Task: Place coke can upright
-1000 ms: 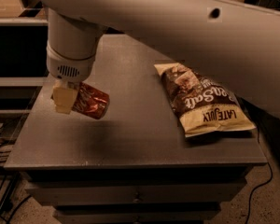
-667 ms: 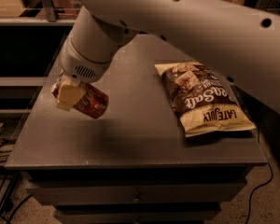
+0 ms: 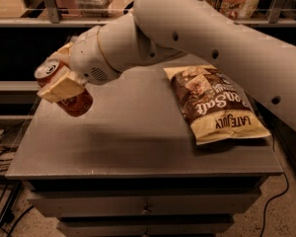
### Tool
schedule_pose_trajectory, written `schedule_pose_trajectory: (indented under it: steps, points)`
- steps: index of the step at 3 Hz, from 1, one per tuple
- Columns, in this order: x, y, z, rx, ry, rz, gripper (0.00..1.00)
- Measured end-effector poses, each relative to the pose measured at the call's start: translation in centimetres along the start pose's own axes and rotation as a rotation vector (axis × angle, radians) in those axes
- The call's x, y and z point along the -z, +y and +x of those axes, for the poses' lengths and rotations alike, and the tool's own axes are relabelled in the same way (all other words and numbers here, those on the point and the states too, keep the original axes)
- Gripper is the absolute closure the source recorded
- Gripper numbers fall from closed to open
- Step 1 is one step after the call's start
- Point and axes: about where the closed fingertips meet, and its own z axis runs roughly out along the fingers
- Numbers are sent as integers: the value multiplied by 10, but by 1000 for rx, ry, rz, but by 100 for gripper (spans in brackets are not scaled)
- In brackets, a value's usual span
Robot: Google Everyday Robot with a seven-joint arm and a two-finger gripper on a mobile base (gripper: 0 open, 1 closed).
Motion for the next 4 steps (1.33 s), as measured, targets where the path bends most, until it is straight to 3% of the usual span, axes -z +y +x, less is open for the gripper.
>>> schedule_pose_trajectory:
  steps: [1, 2, 4]
  points:
    - [-5, 11, -16, 74, -54, -24, 100]
    - [-7, 13, -13, 53, -66, -29, 100]
    - [-38, 24, -10, 5, -269, -48, 100]
